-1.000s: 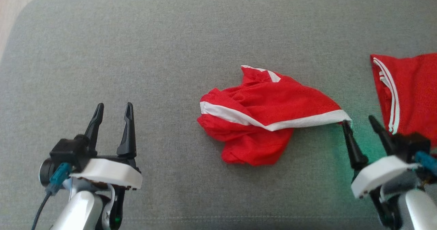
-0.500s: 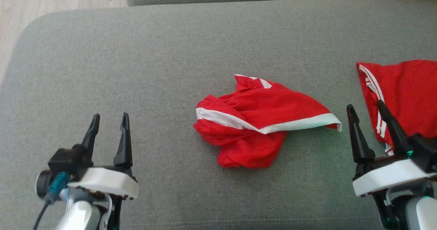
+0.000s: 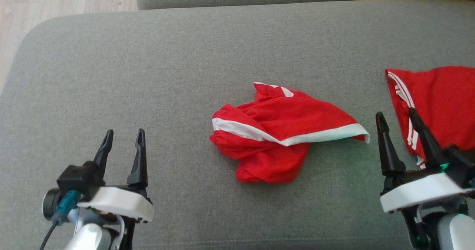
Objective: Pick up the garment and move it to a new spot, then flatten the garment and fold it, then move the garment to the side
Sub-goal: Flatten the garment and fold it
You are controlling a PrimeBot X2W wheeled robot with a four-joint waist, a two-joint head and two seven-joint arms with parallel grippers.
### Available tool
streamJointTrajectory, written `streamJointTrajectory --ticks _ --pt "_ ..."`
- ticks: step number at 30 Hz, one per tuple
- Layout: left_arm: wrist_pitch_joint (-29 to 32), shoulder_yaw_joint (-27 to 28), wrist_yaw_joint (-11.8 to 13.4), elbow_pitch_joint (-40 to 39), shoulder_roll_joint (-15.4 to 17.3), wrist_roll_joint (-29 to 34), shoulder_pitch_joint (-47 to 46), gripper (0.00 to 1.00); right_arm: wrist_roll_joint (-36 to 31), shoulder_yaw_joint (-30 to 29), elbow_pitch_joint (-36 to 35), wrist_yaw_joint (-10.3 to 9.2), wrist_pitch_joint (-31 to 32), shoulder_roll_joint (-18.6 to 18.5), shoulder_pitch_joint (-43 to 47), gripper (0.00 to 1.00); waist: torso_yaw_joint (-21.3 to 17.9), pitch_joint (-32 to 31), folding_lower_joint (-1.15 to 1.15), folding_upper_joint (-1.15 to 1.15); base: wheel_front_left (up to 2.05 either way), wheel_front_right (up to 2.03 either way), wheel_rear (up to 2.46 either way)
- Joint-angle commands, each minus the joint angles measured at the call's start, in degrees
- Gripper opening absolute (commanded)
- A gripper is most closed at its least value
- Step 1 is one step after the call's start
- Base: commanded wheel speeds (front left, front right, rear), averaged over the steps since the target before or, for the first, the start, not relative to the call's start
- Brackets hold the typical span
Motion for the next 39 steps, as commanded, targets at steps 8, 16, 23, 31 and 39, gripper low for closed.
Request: streamJointTrajectory --ticks 8,16,23,31,39 --pt "0.5 0.3 -2.6 -1.2 1.3 -0.5 -4.3 1.0 -0.4 1.9 -2.2 -0.05 -0.5 -0.3 -1.7 1.0 0.2 0.7 0.0 0.0 0.0 0.0 0.0" --pt "6.6 -5.9 -9.6 4.9 -2.9 -2.3 -14.8 1.0 -0.5 3.3 -1.4 -0.05 -0.9 -0.6 -2.9 1.0 -1.1 2.1 0.0 0.0 0.0 0.0 0.0" --pt "11.7 -8.3 -14.4 15.1 -6.4 -6.5 -19.8 1.0 -0.4 4.0 -0.6 -0.05 -1.1 -0.4 -3.3 1.0 -3.2 3.4 0.0 0.0 0.0 0.0 0.0" --pt "13.0 -8.1 -16.2 20.3 -7.0 -8.9 -21.5 0.0 0.0 3.7 -0.1 -0.05 -1.5 0.0 -3.3 1.0 -4.0 4.2 0.0 0.0 0.0 0.0 0.0" --pt "11.5 -8.5 -16.5 21.1 -6.7 -8.1 -22.6 0.0 -0.6 2.2 3.4 -0.05 0.2 -0.9 -2.9 1.0 -3.8 4.7 0.0 0.0 0.0 0.0 0.0"
